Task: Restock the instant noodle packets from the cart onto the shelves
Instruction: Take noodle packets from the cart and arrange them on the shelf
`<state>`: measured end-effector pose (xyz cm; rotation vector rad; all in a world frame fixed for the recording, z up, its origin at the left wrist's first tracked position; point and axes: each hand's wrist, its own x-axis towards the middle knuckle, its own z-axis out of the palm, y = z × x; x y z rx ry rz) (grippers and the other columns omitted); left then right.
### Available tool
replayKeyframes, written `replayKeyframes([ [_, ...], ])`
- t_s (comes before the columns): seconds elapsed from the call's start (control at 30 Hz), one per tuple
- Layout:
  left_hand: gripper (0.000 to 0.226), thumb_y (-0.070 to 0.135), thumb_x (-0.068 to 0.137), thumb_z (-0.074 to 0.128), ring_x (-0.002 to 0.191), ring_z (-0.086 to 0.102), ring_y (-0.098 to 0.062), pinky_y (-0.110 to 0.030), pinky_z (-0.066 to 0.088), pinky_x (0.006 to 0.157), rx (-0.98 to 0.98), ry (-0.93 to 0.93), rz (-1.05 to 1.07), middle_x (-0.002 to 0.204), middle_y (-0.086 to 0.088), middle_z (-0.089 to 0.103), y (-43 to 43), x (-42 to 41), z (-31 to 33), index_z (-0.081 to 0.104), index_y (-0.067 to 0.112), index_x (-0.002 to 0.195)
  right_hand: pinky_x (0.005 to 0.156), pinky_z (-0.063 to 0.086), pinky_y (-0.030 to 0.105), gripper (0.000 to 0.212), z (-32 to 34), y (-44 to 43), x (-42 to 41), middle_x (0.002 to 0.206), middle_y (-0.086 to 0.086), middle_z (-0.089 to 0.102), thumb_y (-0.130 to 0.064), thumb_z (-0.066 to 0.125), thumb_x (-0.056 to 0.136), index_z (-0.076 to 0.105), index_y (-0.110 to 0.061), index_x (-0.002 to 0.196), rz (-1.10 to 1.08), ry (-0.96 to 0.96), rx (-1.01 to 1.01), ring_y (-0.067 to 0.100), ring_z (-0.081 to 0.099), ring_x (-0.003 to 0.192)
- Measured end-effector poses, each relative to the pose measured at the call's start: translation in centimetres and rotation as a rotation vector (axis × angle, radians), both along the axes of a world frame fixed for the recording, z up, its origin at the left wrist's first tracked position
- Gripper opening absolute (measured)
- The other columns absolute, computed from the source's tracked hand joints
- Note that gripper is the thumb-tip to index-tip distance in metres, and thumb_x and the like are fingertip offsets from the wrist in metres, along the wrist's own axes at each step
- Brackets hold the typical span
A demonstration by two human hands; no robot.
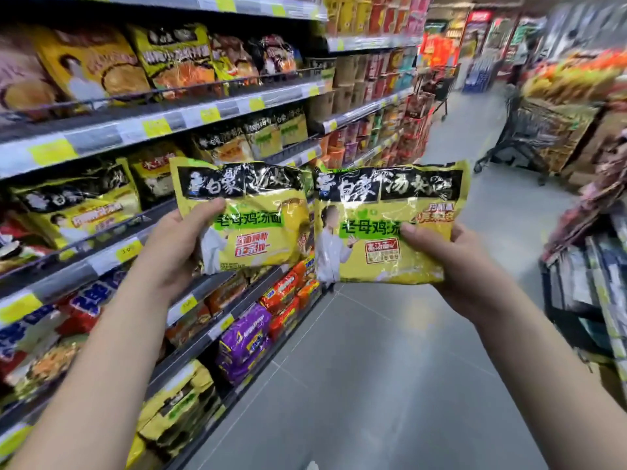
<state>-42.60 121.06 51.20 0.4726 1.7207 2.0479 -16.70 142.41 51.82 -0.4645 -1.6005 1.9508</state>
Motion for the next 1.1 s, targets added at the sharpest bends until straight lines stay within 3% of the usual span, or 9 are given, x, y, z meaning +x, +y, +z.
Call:
replayKeyframes([
  [0.13, 0.037, 0.044, 0.065, 0.076, 0.04, 0.055, -0.003, -0.018, 0.043, 0.049, 0.048, 0.023, -0.042, 0.042, 0.011, 0.054, 6.6, -5.8, 1.5, 0.055, 0.015, 0.077, 0.072, 0.061, 0.03, 0.033, 1.7, 6.1, -6.1, 0.104, 0.011, 0.079, -0.013, 0.068, 0.078, 0.068, -0.008, 0.111, -0.006, -0.03, 0.032, 0.025, 0.078, 0.092],
  [0.23, 0.03, 0.029, 0.088, 0.073, 0.038, 0.046, 0.0, -0.023, 0.038, 0.053, 0.046, 0.048, -0.048, 0.04, 0.014, 0.047, 10.9, -10.4, 1.2, 0.051, 0.018, 0.072, 0.072, 0.062, 0.031, 0.033, 1.8, 10.4, -10.2, 0.104, 0.013, 0.079, -0.013, 0.068, 0.077, 0.069, -0.008, 0.11, -0.006, -0.033, 0.04, 0.026, 0.078, 0.091],
  [0.37, 0.025, 0.036, 0.077, 0.083, 0.041, 0.048, -0.003, -0.03, 0.034, 0.058, 0.006, 0.019, -0.065, 0.045, 0.011, 0.051, 15.3, -15.0, 0.0, 0.067, 0.018, 0.072, 0.069, 0.062, 0.031, 0.037, 1.0, 15.2, -14.8, 0.103, 0.013, 0.079, -0.015, 0.071, 0.075, 0.067, -0.009, 0.111, 0.012, -0.015, 0.002, 0.026, 0.078, 0.088],
  [0.53, 0.106, 0.065, 0.038, 0.093, 0.061, 0.056, -0.009, -0.03, 0.041, 0.064, -0.056, 0.032, -0.058, 0.069, 0.0, 0.063, 19.4, -19.0, -0.6, 0.061, -0.002, 0.114, 0.075, 0.062, 0.036, 0.093, -0.7, 21.2, -20.9, 0.112, 0.018, 0.076, -0.041, 0.102, 0.041, 0.066, -0.004, 0.118, 0.064, -0.047, 0.007, 0.032, 0.076, 0.096],
  [0.63, 0.073, 0.061, 0.048, 0.092, 0.056, 0.05, -0.013, -0.032, 0.036, 0.062, -0.076, 0.009, -0.012, 0.053, 0.005, 0.057, 22.1, -20.8, -1.2, 0.058, 0.01, 0.088, 0.078, 0.063, 0.039, 0.103, -1.9, 24.9, -25.1, 0.114, 0.019, 0.075, -0.046, 0.102, 0.037, 0.064, -0.002, 0.122, 0.115, -0.051, -0.014, 0.034, 0.075, 0.099],
  [0.73, 0.043, 0.046, 0.068, 0.08, 0.061, 0.054, -0.016, -0.03, 0.037, 0.059, -0.056, -0.01, 0.093, 0.058, 0.004, 0.06, 25.0, -22.6, -2.1, 0.067, 0.013, 0.093, 0.073, 0.063, 0.038, 0.092, -2.7, 28.9, -29.8, 0.111, 0.018, 0.076, -0.042, 0.101, 0.045, 0.065, -0.003, 0.12, 0.193, -0.05, 0.003, 0.032, 0.077, 0.095],
  [0.87, 0.021, 0.032, 0.088, 0.073, 0.065, 0.056, -0.018, -0.031, 0.041, 0.062, -0.069, -0.034, 0.256, 0.064, 0.0, 0.062, 29.0, -25.5, -3.7, 0.069, 0.012, 0.094, 0.055, 0.061, 0.03, 0.061, -3.7, 35.2, -36.7, 0.097, 0.014, 0.079, -0.03, 0.088, 0.063, 0.065, -0.004, 0.113, 0.327, -0.085, 0.028, 0.023, 0.078, 0.074],
  [0.93, 0.014, 0.026, 0.09, 0.073, 0.064, 0.058, -0.017, -0.034, 0.042, 0.066, -0.026, -0.068, 0.358, 0.063, 0.002, 0.063, 31.1, -26.9, -4.0, 0.067, 0.013, 0.09, 0.065, 0.062, 0.031, 0.078, -3.6, 38.2, -39.9, 0.104, 0.013, 0.079, -0.04, 0.097, 0.051, 0.066, -0.007, 0.114, 0.416, -0.106, 0.068, 0.027, 0.078, 0.088],
  [1.1, 0.008, 0.016, 0.095, 0.066, 0.056, 0.062, -0.006, -0.025, 0.05, 0.059, 0.051, -0.108, 0.589, 0.056, 0.01, 0.067, 35.4, -29.1, -2.8, 0.063, 0.014, 0.087, 0.072, 0.062, 0.028, 0.048, -3.2, 45.1, -46.1, 0.103, 0.008, 0.08, -0.022, 0.079, 0.073, 0.064, -0.009, 0.116, 0.583, -0.139, 0.091, 0.025, 0.077, 0.095],
])
